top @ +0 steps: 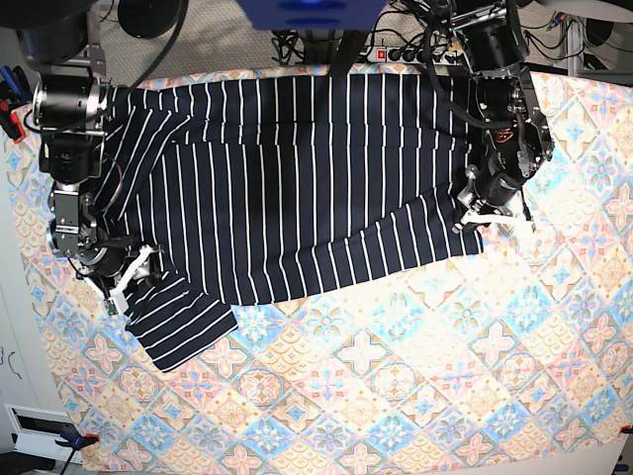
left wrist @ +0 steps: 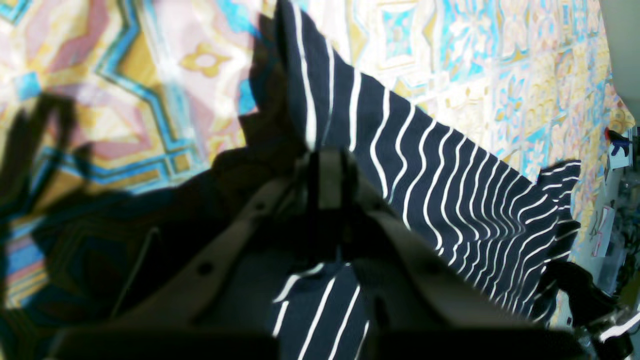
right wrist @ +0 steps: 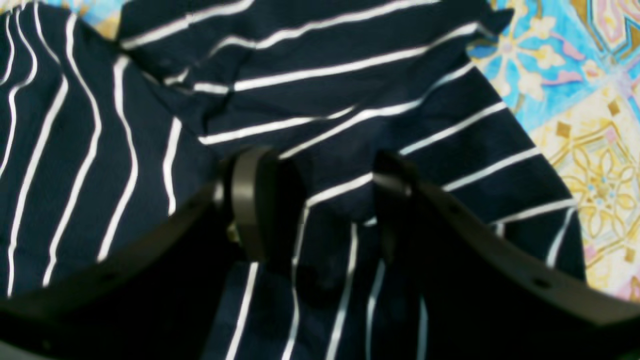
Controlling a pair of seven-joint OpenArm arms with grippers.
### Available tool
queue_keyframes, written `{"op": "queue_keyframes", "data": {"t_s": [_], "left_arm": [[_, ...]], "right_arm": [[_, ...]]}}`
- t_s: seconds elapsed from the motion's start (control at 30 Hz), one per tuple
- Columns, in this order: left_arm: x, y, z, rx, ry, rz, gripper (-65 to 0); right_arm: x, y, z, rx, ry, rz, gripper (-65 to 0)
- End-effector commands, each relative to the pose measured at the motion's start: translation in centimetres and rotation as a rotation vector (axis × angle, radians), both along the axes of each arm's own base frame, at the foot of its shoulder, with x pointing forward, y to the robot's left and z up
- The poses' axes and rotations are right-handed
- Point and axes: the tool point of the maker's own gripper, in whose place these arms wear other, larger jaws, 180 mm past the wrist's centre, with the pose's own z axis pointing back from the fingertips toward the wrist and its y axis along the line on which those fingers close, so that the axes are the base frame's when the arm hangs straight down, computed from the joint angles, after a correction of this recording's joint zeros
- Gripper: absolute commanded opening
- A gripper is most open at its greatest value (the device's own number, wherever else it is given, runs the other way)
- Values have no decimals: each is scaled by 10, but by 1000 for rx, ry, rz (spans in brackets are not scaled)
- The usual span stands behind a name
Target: Fold the T-shirt properly
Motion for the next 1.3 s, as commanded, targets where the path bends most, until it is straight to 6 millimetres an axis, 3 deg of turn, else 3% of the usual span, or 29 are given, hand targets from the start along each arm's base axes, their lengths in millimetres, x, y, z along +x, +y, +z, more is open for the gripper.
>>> {"op": "queue_keyframes", "data": {"t_s": [0.0, 0.27, 0.37, 0.7, 0.77, 0.87, 0.93, 1.17, 1.27], "left_arm": [[10, 4, 13, 11, -46, 1, -650], [9, 3, 12, 9, -42, -2, -650], [7, 4, 11, 11, -38, -2, -650], [4, 5, 9, 13, -31, -2, -650], [4, 5, 9, 13, -31, -2, -650], [4, 6, 9, 14, -31, -2, -650], [4, 6, 9, 14, -31, -2, -650], [4, 6, 9, 14, -31, -2, -650], [4, 5, 8, 11, -31, -2, -650]], "right_arm": [[20, -4, 22, 11, -72, -11, -351], [27, 7, 18, 79, -95, -39, -352], [28, 6, 18, 89, -103, -47, -382], [29, 5, 21, 87, -111, -49, -632], [30, 3, 23, 86, -120, -50, -635], [41, 5, 43, 65, -177, -23, -635], [33, 6, 39, 42, -164, -7, -635], [12, -11, 63, -62, -200, 10, -635], [8, -13, 55, -56, -183, 2, -607]]}}
